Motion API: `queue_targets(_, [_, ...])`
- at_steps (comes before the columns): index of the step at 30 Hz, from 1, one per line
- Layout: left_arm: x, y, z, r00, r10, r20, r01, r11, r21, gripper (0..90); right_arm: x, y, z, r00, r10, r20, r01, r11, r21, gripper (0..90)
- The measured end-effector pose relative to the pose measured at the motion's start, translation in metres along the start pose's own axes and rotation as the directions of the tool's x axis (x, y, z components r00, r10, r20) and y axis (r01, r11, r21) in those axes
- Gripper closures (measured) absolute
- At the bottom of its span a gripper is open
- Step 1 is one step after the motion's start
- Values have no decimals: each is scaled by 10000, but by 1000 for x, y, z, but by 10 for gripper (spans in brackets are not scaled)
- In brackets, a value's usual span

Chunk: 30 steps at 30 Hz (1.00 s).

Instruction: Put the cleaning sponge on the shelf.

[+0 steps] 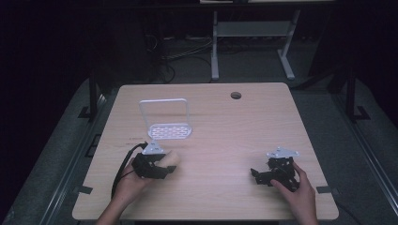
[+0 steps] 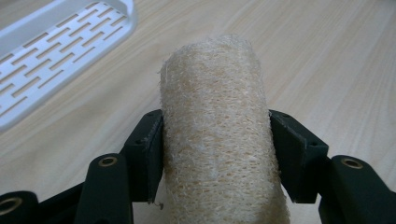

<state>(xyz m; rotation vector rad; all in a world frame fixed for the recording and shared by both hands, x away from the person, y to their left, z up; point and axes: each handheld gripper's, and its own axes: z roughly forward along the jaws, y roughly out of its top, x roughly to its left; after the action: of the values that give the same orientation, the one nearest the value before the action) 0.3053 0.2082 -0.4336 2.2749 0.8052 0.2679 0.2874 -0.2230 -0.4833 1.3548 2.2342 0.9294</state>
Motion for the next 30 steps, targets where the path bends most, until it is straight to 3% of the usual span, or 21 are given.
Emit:
queue_targets(8, [8, 0, 1, 9998, -189, -13, 189, 9998, -75, 404, 0, 0, 0, 10000, -10, -3, 10, 10000, 4, 0])
queue_targets(30, [26, 18, 3, 9997, -49, -242, 48, 10000, -41, 403, 0, 0, 0, 10000, 1, 0, -1, 10000, -1, 0])
